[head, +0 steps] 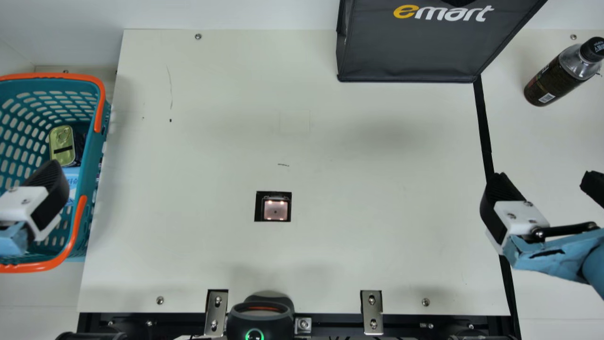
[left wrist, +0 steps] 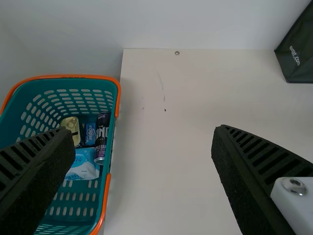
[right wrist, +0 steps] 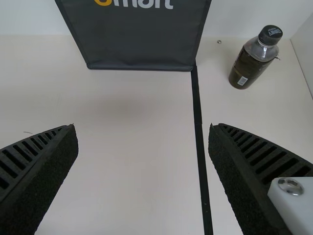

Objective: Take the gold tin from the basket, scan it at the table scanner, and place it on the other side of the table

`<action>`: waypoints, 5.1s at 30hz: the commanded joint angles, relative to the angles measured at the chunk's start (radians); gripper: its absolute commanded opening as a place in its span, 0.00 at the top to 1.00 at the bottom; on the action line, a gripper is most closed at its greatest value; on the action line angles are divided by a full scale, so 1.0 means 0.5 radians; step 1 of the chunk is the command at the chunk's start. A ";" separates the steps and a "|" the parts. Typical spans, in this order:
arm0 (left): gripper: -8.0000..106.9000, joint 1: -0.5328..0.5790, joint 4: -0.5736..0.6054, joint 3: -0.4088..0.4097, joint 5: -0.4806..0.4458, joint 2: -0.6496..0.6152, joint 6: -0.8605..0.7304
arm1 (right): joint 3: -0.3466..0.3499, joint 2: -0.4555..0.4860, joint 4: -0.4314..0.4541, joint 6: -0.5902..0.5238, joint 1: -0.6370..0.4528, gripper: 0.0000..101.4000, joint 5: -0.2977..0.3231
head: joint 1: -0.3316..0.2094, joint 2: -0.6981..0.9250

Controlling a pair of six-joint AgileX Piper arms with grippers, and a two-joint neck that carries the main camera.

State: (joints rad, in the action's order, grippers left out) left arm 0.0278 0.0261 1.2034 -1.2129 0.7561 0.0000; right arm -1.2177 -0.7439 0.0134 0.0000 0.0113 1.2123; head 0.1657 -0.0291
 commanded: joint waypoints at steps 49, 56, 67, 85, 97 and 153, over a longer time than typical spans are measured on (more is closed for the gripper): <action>0.15 -0.672 -0.244 -0.078 0.201 0.095 0.390 | 0.000 0.000 0.000 0.000 0.000 0.06 0.000 | -0.055 0.701; 0.15 -0.840 -0.137 -0.097 0.258 0.239 0.090 | 0.000 0.000 0.000 0.000 0.000 0.06 0.000 | -0.055 0.701; 0.15 -1.159 0.214 -0.031 0.300 0.602 -0.573 | 0.000 0.000 0.000 0.000 0.000 0.06 0.000 | -0.055 0.701; 0.15 -1.244 0.350 0.160 0.334 1.234 -1.070 | 0.000 0.000 0.000 0.000 0.000 0.06 0.000 | -0.055 0.701; 0.15 -1.186 0.273 0.235 0.446 1.575 -1.027 | 0.000 0.000 0.000 0.000 0.000 0.06 0.000 | -0.055 0.701; 0.15 -1.460 0.750 -0.281 0.950 2.049 -1.837 | 0.000 0.000 0.000 0.000 0.000 0.06 0.000 | -0.055 0.701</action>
State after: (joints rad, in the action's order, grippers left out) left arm -0.7014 0.3982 1.0640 -0.7372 1.7779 -0.9157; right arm -1.2177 -0.7439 0.0134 0.0000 0.0113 1.2124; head 0.1657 0.3175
